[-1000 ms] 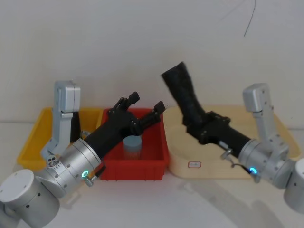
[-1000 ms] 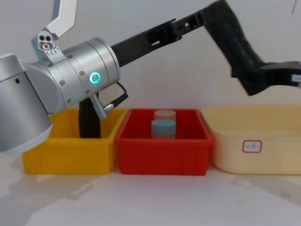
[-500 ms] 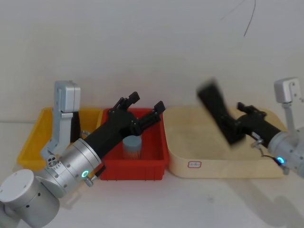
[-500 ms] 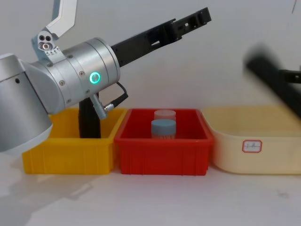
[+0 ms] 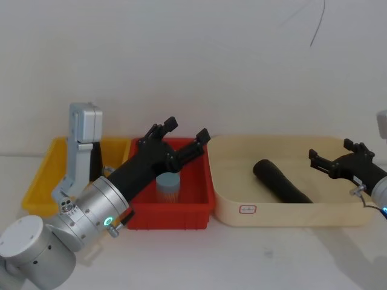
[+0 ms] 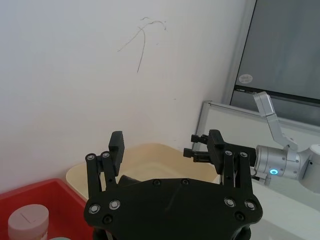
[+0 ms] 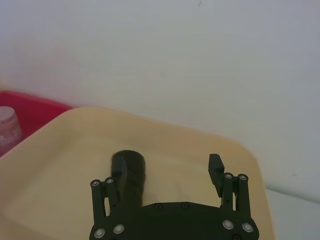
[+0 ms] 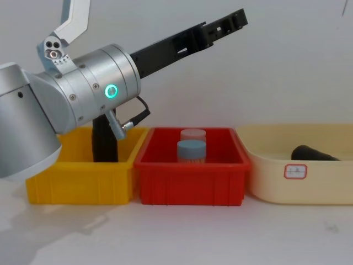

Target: Pick up the garbage bag with the one hand and transfer it to the other hand.

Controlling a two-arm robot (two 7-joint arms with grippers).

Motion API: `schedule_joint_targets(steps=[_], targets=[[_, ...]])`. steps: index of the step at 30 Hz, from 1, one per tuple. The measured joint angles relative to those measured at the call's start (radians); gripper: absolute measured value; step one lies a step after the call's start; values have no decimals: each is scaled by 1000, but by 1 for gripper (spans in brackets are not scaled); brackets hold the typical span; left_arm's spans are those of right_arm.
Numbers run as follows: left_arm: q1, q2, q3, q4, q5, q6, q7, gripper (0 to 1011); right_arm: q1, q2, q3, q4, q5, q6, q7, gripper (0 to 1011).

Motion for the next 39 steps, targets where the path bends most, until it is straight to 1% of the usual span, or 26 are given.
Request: schedule_joint_targets(steps=[4, 10, 18, 24, 25, 27, 30, 31, 32, 34, 35, 37, 38, 39], targets=[[0, 0, 0, 0, 0, -1, 4, 1001, -13, 7, 4, -21, -4, 1, 1, 1004], [8, 2, -9, -9, 4, -17, 28, 1001, -29, 9, 1, -58, -6, -1, 18, 1004], [25, 17, -35, -26, 22, -50, 75, 1001, -32, -5, -21, -95, -6, -12, 61, 1004], [46, 32, -66, -44, 41, -74, 121, 1001, -13, -24, -50, -105, -6, -22, 103, 1004], [49, 34, -68, -46, 44, -77, 127, 1001, -8, -28, -56, -104, -6, -24, 109, 1004], [62, 43, -87, -57, 55, -89, 152, 1002, 8, -40, -74, -101, -6, -30, 134, 1004], [72, 50, -101, -66, 64, -97, 171, 1001, 23, -50, -90, -93, -6, -36, 152, 1004], [76, 52, -106, -69, 65, -98, 175, 1001, 35, -58, -103, -85, -5, -39, 165, 1004], [85, 57, -117, -76, 72, -104, 189, 1001, 41, -62, -109, -82, -5, -42, 174, 1004], [92, 61, -125, -81, 77, -108, 201, 1001, 52, -69, -119, -74, -5, -45, 187, 1004], [101, 66, -136, -88, 83, -112, 214, 1001, 66, -79, -133, -63, -5, -49, 201, 1004], [114, 74, -152, -99, 92, -118, 233, 1001, 72, -84, -139, -57, -4, -52, 210, 1004], [118, 76, -157, -101, 95, -120, 239, 1002, 94, -98, -158, -38, -4, -57, 231, 1004], [123, 79, -162, -105, 98, -122, 245, 1001, 101, -102, -165, -31, -4, -58, 238, 1004]])
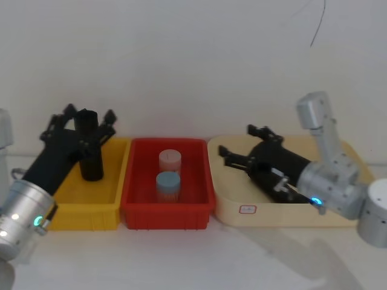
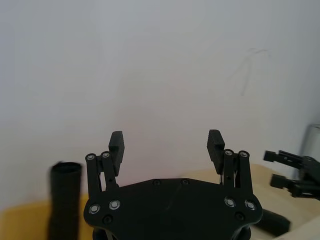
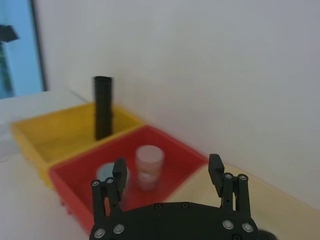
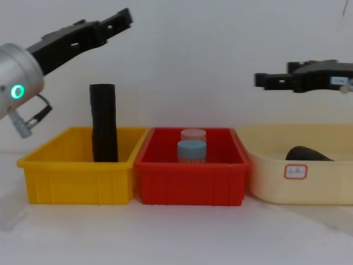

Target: Pick up the garbage bag with the one hand and transfer it to the other hand.

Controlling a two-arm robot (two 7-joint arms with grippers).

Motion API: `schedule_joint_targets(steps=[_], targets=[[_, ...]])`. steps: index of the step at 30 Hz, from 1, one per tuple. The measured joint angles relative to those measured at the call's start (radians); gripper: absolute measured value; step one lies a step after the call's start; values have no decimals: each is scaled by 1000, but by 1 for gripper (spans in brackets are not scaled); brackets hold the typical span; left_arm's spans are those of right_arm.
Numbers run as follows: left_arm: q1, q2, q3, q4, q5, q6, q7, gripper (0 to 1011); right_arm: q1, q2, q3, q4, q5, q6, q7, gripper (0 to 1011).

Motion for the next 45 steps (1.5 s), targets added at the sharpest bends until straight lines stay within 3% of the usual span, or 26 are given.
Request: schedule_joint_targets(steps=[10, 17, 29, 45], targets=[[69, 35, -77, -47, 41, -16, 86, 1001, 83, -59, -82, 90, -4, -9, 83, 1004], [98, 49, -109, -65, 57, -21, 116, 1001, 116, -83, -122, 134, -10, -6, 112, 1004], [124, 62, -136, -82, 70, -24, 143, 1001, 158, -113, -178, 215, -32, 10, 127, 1004], [135, 67, -148, -88, 75, -26, 154, 1001, 268, -196, -227, 450, -68, -29, 158, 1004]])
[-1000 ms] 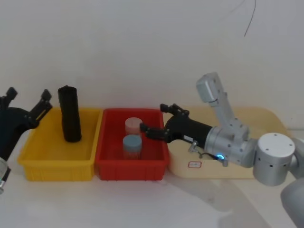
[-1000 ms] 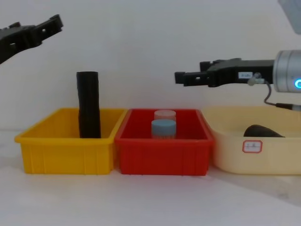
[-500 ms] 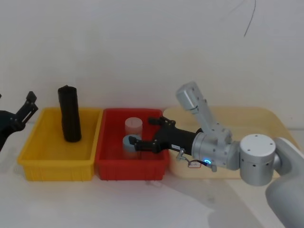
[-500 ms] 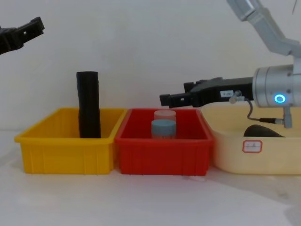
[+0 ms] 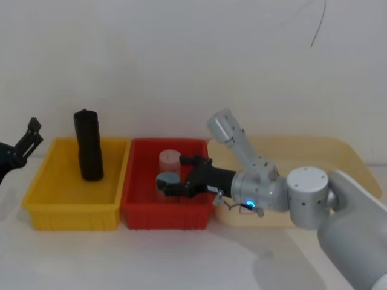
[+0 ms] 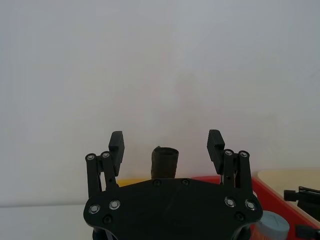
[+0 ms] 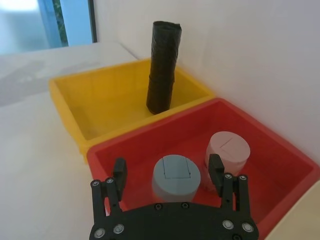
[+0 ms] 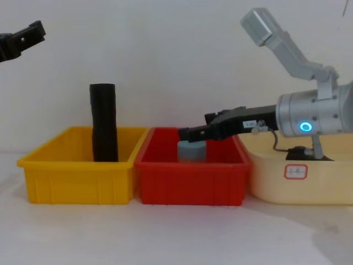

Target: Pick up the garbage bag with the one hand and transfer it to the other hand.

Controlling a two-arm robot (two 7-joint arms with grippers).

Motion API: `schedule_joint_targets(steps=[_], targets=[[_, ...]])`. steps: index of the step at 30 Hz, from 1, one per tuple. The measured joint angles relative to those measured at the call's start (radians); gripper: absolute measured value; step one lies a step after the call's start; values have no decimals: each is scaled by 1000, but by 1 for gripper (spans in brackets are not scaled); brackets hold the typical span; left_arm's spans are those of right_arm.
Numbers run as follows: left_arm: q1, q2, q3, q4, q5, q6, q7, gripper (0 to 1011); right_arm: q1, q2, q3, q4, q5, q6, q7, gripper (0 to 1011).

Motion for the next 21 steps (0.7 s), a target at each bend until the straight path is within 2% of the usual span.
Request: schedule_joint_targets(steps=[5, 6, 12, 21], targets=[[1, 0, -1, -1, 0, 0, 1, 1002, 54, -40, -12, 116, -11, -32, 21, 1004], [2, 0, -2, -1, 1, 0, 2, 1002, 54, -40, -12, 116, -11, -32, 21, 1004], [2, 1, -2, -1, 1, 0, 2, 1001, 103, -74, -19, 221, -24, -63, 41, 1004], [3, 1, -3, -2, 2, 0, 3, 1001, 145, -99, -24, 315, -39, -89, 55, 1004]])
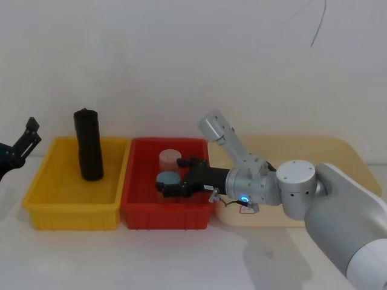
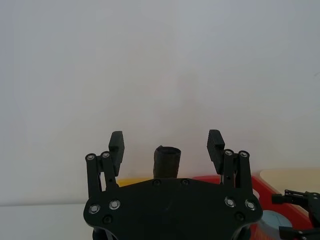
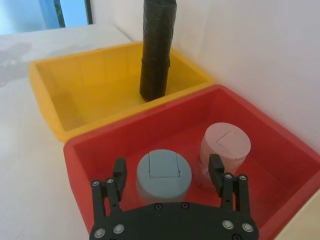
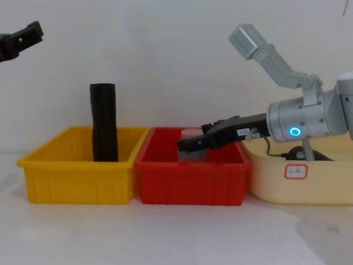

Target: Pick up the garbage bag with the one hand and transfer it to the other hand.

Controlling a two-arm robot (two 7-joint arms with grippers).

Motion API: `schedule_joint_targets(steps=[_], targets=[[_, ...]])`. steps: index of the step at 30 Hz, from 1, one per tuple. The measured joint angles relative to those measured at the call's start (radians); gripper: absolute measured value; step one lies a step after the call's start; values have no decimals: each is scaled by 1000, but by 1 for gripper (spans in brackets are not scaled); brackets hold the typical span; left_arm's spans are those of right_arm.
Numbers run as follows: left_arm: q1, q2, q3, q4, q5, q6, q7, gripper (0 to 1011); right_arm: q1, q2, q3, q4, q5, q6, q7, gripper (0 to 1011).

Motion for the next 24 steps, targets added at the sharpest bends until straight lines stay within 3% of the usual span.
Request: schedule_joint_targets(steps=[18, 24], targets=[[1, 0, -1, -1, 0, 0, 1, 1001, 60, -38, -10, 138, -36, -31, 10, 1004], [1, 0, -1, -1, 0, 0, 1, 1001, 74, -50, -10, 172, -42, -39, 18, 874]])
